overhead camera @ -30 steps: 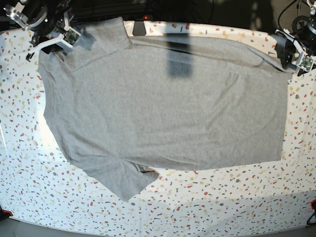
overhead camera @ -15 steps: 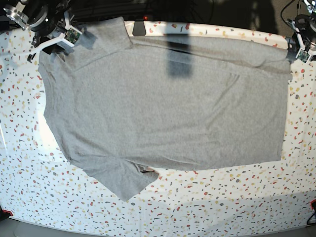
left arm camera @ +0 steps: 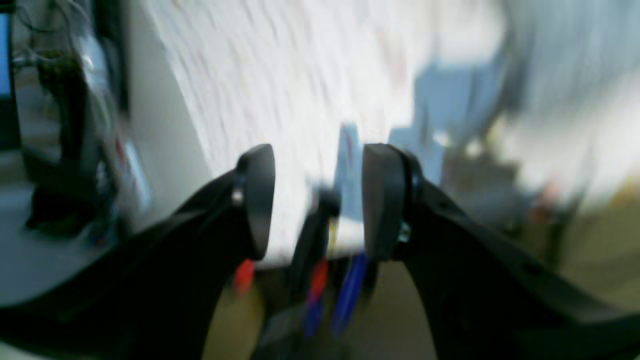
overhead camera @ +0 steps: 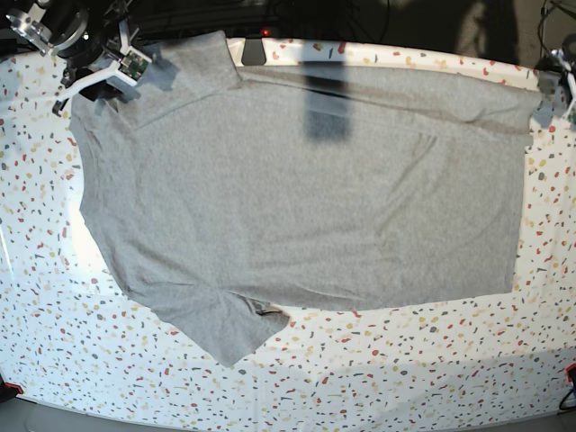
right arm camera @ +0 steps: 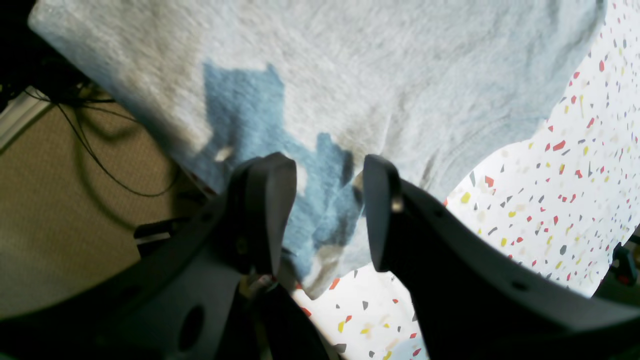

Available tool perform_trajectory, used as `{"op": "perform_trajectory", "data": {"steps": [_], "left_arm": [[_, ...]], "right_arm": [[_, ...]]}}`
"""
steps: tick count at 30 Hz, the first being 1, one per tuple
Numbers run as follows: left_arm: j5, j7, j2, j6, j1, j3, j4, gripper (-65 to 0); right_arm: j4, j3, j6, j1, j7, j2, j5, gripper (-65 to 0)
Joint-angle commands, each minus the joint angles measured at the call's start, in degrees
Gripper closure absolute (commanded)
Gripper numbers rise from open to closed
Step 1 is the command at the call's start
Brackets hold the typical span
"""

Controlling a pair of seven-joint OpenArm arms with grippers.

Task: Fold the T-shirt properly
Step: 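Release and reposition the left gripper along the shirt's side edge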

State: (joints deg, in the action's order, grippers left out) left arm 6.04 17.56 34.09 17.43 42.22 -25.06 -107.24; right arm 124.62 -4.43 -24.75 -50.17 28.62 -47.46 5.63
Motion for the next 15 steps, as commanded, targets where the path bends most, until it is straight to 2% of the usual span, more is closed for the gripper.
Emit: {"op": "perform_trajectory", "data": {"steps": [1, 2, 4, 6, 8, 10, 13, 15], "left_arm": [[-3.1, -2.9, 0.5, -0.5, 0.3, -0.5, -1.8, -27.7], [-6.4, -5.1, 0.0, -0.5, 0.0, -0.5, -2.8, -27.7], [-10.1, -6.1, -1.9, -0.2, -1.7, -0.4, -4.3, -27.7], [-10.8, -5.6, -4.6, 1.0, -4.3, -0.4, -5.0, -27.7], [-11.1, -5.2, -7.4, 4.0, -6.8, -0.4, -4.9, -27.7], [-11.1, -5.2, -10.0, 6.1, -8.3, -0.4, -4.9, -27.7], [-11.1, -5.3, -12.6, 7.5, -9.4, -0.4, -4.9, -27.7], [-11.1, -5.3, -13.6, 8.0, -9.8, -0.4, -4.9, -27.7]], "right_arm": [[1.0, -0.4, 0.2, -0.2, -0.8, -0.8, -0.1, -26.4], [1.0, -0.4, 0.1, -0.2, -1.0, -0.8, -0.1, -26.4], [1.0, -0.4, -1.8, -0.2, -1.3, -0.8, 0.4, -26.4], [1.0, -0.4, -4.7, -0.2, -1.5, -0.8, 1.3, -26.4], [1.0, 0.0, -7.0, -0.2, -1.6, -0.8, 3.4, -26.3], [1.0, 1.1, -8.0, -0.2, -1.1, -0.8, 6.4, -26.3], [1.0, 3.3, -8.8, -0.2, 0.3, -0.8, 10.6, -26.3], [1.0, 4.7, -11.5, -0.2, 1.5, -0.9, 13.0, -26.3]]}}
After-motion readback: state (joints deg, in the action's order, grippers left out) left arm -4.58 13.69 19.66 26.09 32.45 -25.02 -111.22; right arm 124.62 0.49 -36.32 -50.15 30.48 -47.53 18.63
